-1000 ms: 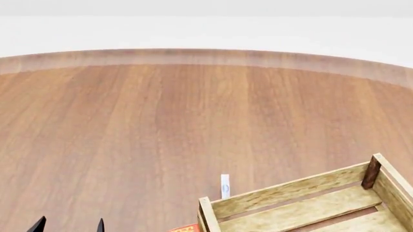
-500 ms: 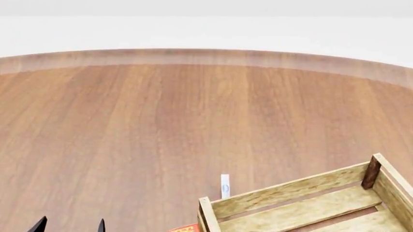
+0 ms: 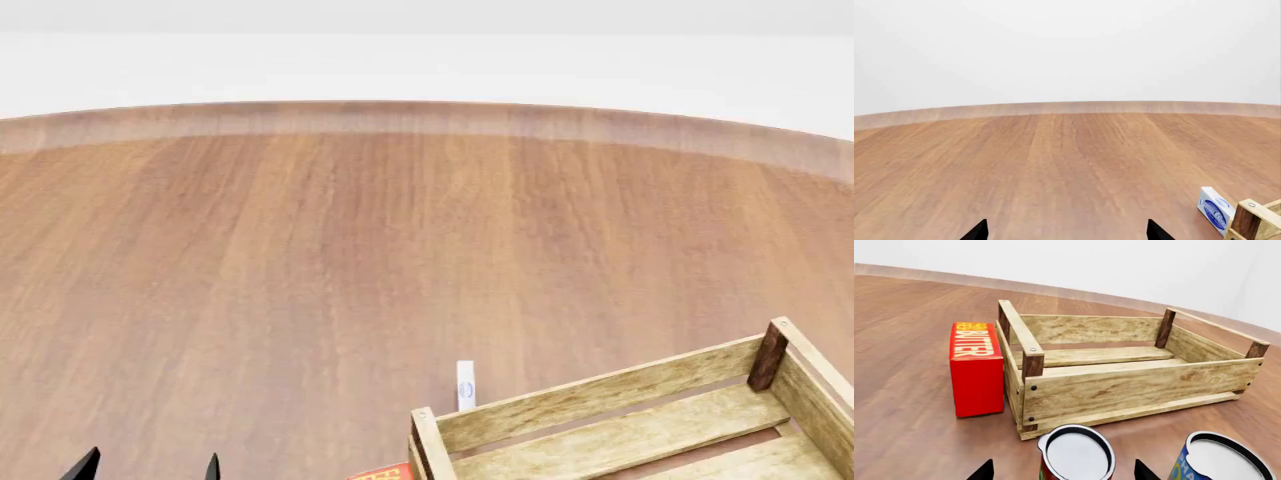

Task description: Pick up the tomato sauce, and put it in the wooden tray.

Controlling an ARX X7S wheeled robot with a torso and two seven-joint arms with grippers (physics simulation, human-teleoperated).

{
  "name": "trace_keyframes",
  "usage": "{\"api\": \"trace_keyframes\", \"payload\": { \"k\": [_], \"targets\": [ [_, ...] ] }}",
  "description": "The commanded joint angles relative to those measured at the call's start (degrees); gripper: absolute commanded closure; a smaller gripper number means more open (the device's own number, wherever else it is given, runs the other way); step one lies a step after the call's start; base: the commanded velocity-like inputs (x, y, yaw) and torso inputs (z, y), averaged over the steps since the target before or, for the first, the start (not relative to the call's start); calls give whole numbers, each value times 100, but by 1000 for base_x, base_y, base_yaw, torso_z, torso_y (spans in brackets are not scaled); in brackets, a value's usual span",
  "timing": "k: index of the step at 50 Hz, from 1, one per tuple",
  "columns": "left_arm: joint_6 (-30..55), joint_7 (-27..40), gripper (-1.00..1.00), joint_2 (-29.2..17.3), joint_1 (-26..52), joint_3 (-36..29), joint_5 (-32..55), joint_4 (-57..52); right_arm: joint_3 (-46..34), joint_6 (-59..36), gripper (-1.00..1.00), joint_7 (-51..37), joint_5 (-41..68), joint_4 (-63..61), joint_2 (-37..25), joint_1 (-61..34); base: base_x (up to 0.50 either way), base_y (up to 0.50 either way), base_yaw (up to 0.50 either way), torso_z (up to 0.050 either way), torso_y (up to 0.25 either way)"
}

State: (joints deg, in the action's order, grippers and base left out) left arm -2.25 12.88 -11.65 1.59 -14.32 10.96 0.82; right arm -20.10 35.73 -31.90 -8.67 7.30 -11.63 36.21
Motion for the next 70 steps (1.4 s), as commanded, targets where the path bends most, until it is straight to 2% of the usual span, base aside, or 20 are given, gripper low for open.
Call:
{"api": "trace_keyframes", "payload": {
  "k": [1,70],
  "targets": [
    [5,24,-100,-23,13,-38,19,-6,-98,50,-100,-81,-33,188,-1,28,0,0,0,0,0],
    [-46,185,-100,-156,-1,-181,159,-59,-282,-536,-100,-117,526,1425,197,-1306,0,0,0,0,0]
  ]
}}
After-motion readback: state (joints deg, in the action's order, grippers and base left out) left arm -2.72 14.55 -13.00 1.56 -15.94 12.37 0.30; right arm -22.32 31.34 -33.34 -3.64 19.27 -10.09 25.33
